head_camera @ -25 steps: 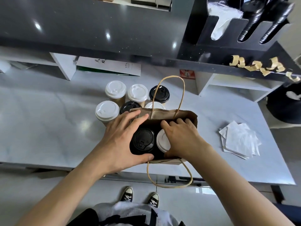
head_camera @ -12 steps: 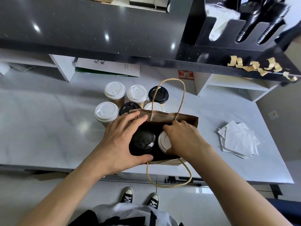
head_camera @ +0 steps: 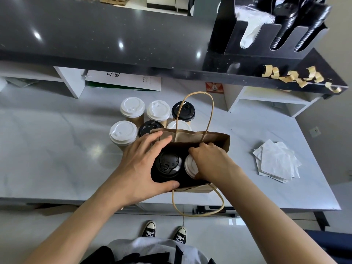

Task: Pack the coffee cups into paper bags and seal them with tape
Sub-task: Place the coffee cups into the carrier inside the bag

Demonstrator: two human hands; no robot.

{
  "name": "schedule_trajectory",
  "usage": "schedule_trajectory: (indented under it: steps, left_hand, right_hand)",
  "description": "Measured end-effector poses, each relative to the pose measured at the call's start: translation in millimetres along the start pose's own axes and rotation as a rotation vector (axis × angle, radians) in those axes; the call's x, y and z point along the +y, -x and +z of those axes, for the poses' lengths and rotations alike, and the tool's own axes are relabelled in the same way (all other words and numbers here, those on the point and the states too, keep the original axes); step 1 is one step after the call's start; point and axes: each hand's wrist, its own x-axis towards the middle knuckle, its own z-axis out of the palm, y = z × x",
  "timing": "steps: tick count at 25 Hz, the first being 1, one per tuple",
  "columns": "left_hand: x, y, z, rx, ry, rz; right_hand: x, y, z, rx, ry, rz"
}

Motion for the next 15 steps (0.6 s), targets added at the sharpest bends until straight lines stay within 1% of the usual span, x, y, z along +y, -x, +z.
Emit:
schedule_trajectory:
  steps: [3, 5, 8, 10, 11, 13, 15]
  left_hand:
    - [0.2, 0.8, 1.2, 0.008, 0.014, 0.008]
    - [0.5, 1.0, 1.3, 0.014, 0.026, 0.016]
    - [0.0, 0.8, 0.7, 0.024, 0.031, 0.032]
    - [-0.4, 0.6, 0.9, 0.031, 0.031, 0.050]
    - [-1.4, 0.0, 1.5, 0.040, 0.036, 0.060]
    - [-2.7, -1.1, 2.8, 0.053, 0.052, 0.072]
    - [-3.3, -2.2, 3.6, 0.053, 0.070, 0.074]
  right_hand:
    - [0.5, 9.7, -8.8, -0.055, -0.105, 0.012]
    - [2.3, 18.0, -16.5, -0.022, -0.161, 0.012]
    - [9.7, 32.6, -28.0, 0.128, -0.264, 0.022]
    - [18.1, 45.6, -29.9, 0.269, -0.384, 0.053]
    - [22.8, 51.8, -26.8, 0.350, -0.435, 0.087]
    - [30.2, 63.3, -11.5, 0.493, -0.451, 0.199]
    - [32.9, 73.8, 5.6, 0.546, -0.489, 0.307]
